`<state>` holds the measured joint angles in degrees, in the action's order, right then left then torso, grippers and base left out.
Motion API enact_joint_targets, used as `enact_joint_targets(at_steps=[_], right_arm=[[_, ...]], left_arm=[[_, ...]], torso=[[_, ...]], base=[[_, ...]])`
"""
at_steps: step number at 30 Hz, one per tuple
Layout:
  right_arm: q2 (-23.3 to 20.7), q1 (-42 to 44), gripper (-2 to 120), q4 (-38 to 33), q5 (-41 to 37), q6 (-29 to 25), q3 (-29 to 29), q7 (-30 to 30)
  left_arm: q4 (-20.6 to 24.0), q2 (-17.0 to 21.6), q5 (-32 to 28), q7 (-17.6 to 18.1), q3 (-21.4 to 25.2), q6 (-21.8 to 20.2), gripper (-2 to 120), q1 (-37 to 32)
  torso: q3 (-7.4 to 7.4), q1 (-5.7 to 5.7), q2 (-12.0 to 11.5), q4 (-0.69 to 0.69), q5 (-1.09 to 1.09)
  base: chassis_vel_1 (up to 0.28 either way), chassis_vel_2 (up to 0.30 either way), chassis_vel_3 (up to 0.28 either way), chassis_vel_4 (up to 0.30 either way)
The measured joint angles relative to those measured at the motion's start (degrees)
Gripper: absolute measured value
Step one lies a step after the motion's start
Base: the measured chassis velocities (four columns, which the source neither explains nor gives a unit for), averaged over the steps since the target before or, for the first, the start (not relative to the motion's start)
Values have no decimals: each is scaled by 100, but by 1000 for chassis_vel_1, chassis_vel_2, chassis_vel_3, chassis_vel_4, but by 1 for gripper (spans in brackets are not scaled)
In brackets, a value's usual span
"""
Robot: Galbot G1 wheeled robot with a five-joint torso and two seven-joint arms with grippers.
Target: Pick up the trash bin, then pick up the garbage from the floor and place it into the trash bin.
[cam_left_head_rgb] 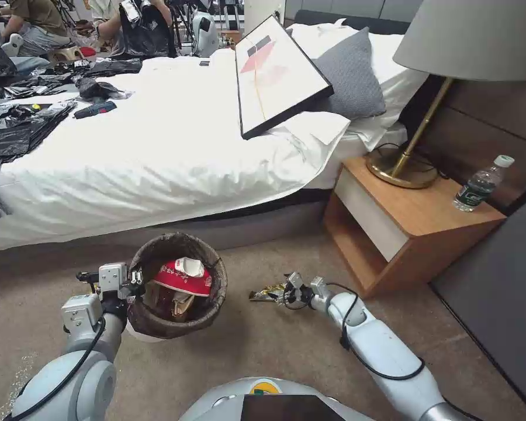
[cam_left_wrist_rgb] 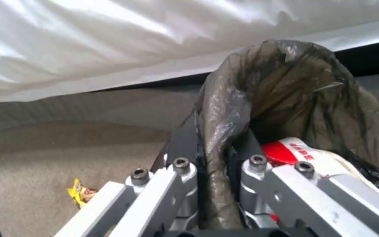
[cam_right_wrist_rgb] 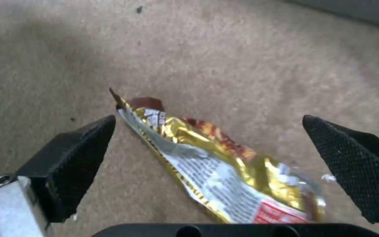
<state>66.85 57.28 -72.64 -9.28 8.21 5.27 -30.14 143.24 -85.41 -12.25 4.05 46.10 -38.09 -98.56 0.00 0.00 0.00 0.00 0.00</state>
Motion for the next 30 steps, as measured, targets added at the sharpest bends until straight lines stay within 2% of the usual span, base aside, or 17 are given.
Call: enact_joint_targets(at_steps=[8, 11, 22, 30], right_arm=[[310, -272, 100, 774, 187, -172, -40, -222], [473, -403, 100, 1314, 281, -263, -53, -388], [545, -477, 100, 1695, 355, -369, 17, -368], [490, -454, 100, 1634, 326, -361, 57, -346]], left_arm=[[0, -3, 9, -2, 0, 0, 7, 6], [0, 4, 9, -4, 13, 0, 7, -2], [0, 7, 9, -6, 16, 2, 7, -3], [0, 8, 15, -7, 7, 5, 7, 1]], torso=[[0, 0, 0, 0, 0], [0, 0, 0, 0, 0], [0, 0, 0, 0, 0], [0, 0, 0, 0, 0]], base=[[0, 0, 0, 0], [0, 0, 0, 0], [0, 0, 0, 0], [0, 0, 0, 0]])
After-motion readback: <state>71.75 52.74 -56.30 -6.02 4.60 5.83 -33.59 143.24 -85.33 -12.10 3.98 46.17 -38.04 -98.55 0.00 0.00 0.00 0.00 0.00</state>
